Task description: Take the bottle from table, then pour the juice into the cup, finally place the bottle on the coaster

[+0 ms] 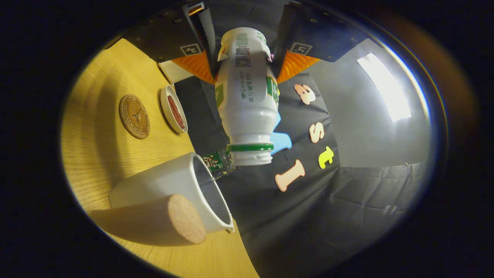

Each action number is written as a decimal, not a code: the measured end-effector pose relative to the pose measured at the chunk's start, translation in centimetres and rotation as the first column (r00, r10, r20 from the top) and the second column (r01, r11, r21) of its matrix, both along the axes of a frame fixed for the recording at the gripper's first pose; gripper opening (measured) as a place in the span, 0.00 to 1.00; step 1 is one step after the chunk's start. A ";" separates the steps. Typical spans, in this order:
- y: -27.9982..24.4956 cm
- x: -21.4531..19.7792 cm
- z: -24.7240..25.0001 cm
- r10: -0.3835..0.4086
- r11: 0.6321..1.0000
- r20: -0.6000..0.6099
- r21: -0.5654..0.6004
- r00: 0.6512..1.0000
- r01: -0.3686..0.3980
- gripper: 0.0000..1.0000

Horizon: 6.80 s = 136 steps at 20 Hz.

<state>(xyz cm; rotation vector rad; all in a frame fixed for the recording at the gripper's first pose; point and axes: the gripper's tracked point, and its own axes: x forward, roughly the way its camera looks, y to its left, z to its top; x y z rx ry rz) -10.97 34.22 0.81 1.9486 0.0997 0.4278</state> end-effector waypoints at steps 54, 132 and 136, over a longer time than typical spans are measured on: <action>-2.1 1.2 -0.2 -0.138 0.929 -0.159 0.321 0.978 0.183 0.67; 5.2 6.2 -9.8 0.031 -0.356 0.192 -0.915 0.981 0.190 0.87; 5.2 5.6 -6.4 0.047 -0.339 0.281 -0.898 0.958 0.280 0.99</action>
